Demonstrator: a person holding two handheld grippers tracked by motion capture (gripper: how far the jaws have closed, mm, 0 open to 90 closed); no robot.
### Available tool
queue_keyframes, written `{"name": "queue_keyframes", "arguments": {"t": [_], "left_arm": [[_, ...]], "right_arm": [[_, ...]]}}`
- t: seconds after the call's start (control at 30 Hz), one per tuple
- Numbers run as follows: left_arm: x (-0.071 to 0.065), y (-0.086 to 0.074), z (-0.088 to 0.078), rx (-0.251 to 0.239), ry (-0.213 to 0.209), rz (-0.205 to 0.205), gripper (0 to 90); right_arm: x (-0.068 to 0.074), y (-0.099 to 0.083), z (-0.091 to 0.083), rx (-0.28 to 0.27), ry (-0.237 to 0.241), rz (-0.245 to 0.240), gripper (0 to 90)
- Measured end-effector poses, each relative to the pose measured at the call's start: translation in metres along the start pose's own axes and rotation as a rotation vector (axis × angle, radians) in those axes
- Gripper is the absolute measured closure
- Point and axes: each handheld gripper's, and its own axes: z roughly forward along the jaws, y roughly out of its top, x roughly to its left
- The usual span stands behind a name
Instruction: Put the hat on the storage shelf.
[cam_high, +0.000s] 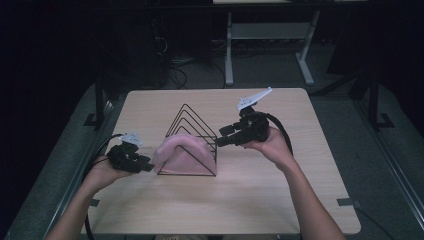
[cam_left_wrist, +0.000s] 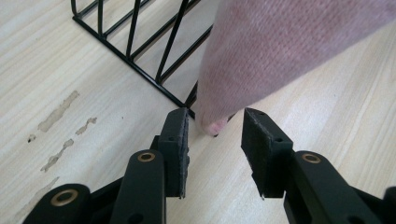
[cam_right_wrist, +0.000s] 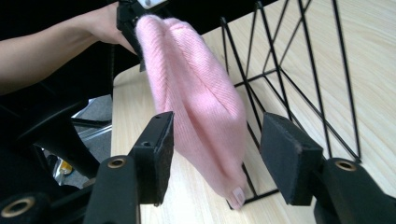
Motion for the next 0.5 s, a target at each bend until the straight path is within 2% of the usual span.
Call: {"name": "queue_keyframes", "arguments": {"t": [0.33,0.5], "left_arm": [[0.001,-0.004,-0.005,-0.027,-0.002,-0.022,57.3],[0.002,-0.006,-0.006,-0.016,-0.011,-0.029,53.6]], "right_arm": [[-0.009,-0.012,-0.013,-0.001,-0.045,0.038,41.5],[-0.013,-0.020,-0.019,0.001,-0.062,0.054,40.1]]}}
